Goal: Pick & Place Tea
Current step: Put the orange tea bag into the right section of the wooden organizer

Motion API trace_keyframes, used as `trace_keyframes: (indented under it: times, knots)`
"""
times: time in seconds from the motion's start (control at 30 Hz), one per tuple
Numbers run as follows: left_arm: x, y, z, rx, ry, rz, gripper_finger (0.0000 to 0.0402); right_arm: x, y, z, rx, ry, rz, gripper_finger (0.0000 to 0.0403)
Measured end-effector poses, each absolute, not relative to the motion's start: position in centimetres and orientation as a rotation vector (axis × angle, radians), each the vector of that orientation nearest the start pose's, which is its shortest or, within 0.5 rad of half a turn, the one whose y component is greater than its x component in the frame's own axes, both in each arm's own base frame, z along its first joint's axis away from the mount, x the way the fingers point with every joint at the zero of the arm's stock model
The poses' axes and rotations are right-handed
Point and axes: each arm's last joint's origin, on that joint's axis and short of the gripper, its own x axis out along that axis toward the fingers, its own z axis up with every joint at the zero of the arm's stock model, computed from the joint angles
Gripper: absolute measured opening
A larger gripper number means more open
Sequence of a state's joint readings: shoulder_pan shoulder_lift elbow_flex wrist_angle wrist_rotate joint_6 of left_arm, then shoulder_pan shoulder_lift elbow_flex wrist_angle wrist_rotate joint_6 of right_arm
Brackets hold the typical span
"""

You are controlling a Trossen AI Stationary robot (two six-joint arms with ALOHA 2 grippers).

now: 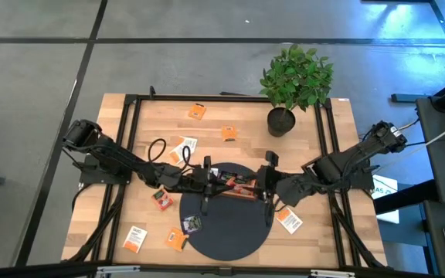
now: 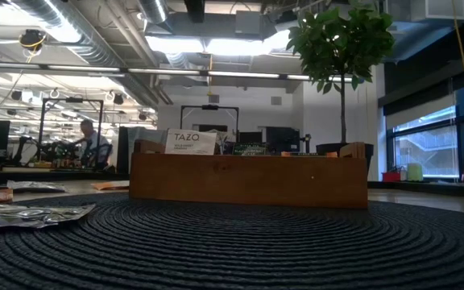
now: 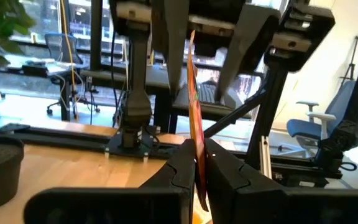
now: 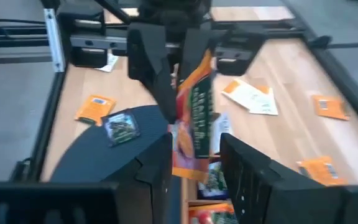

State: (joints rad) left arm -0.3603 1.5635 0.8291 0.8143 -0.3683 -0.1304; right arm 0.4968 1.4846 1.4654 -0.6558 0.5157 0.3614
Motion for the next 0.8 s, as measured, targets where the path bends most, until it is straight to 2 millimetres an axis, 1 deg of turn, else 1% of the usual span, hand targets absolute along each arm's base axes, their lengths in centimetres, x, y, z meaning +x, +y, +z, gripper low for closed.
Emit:
trace_keyframes:
  times: [0.07,0.13,0.3,0.33,0.5,0.67,0.8]
  knots:
    - [31.68,-10.83,25.57,-0.149,-0.076,0.001,0.0017,28.71,13.91,36.37,0.035,0.568,-0.103,0.0121]
    - [31.68,-10.83,25.54,-0.147,-0.074,0.001,0.0017,28.75,13.97,36.44,0.039,0.559,-0.101,0.0098]
    - [31.68,-10.85,25.54,-0.145,-0.073,-0.001,0.0020,28.76,13.97,36.45,0.040,0.557,-0.101,0.0022]
    - [31.68,-10.84,25.54,-0.145,-0.073,-0.001,0.0021,28.76,13.97,36.45,0.040,0.557,-0.101,0.0012]
    - [31.68,-10.83,25.53,-0.150,-0.072,0.000,0.0033,28.76,13.97,36.45,0.061,0.556,-0.107,0.0014]
    - [31.68,-10.84,25.53,-0.153,-0.073,-0.001,0.0042,28.75,13.98,36.44,0.066,0.558,-0.109,0.0006]
    - [31.68,-10.87,25.53,-0.149,-0.072,-0.014,0.0065,28.68,13.93,36.34,0.090,0.566,-0.123,0.0007]
